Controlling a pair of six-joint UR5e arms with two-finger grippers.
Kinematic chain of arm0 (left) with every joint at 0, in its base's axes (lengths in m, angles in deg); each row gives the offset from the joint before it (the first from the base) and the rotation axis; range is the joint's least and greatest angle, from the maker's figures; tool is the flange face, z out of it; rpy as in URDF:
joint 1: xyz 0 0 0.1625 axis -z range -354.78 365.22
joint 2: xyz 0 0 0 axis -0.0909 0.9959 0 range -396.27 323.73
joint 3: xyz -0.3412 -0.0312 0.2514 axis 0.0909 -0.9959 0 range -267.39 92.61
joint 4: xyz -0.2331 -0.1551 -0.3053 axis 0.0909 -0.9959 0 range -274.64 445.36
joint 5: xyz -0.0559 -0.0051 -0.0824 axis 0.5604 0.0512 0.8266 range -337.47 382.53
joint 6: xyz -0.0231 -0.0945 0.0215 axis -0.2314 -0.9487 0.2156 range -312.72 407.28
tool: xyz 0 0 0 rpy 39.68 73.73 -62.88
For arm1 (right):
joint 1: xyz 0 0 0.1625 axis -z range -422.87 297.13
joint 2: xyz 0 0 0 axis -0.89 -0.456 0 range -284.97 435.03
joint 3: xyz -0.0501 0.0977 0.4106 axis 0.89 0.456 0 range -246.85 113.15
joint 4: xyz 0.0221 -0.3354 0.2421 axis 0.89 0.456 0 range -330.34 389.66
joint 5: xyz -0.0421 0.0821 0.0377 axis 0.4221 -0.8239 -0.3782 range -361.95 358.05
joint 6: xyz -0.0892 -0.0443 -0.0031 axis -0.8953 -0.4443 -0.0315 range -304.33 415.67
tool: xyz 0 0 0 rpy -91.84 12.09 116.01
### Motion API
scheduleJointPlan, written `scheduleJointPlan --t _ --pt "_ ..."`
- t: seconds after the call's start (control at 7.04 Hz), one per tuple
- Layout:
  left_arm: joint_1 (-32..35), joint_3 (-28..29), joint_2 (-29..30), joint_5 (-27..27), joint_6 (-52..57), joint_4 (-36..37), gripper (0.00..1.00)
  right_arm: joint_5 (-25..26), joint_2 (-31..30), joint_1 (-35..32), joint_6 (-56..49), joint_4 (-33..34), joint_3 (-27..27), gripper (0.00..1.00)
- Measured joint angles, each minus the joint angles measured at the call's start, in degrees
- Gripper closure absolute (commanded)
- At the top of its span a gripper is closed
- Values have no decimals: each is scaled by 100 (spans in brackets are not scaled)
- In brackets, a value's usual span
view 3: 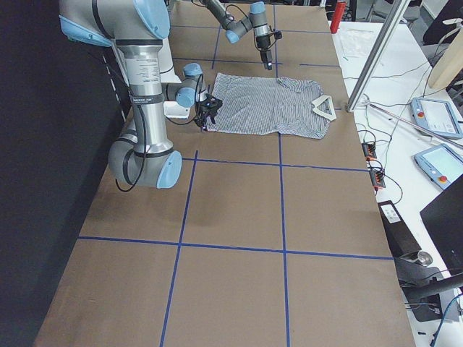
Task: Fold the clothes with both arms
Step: 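Move the right gripper to the hem corner nearest the robot, then move the left gripper to the other near hem corner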
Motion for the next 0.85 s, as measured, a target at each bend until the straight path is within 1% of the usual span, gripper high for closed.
scheduleJointPlan --t 0.14,0.28,0.43,0.71,0.85 --pt "-3 1 2 0 0 -1 24 -8 -9 53 0 -4 12 43" --pt "-4 2 6 0 2 -6 24 -12 -18 93 3 -4 13 51" --pt "-5 5 10 0 6 -12 24 -13 -21 125 6 -1 18 61" --pt "-3 -1 7 2 8 -3 24 -13 -26 160 9 1 26 78" --pt "-1 -7 5 6 9 3 24 -11 -28 179 11 2 29 94"
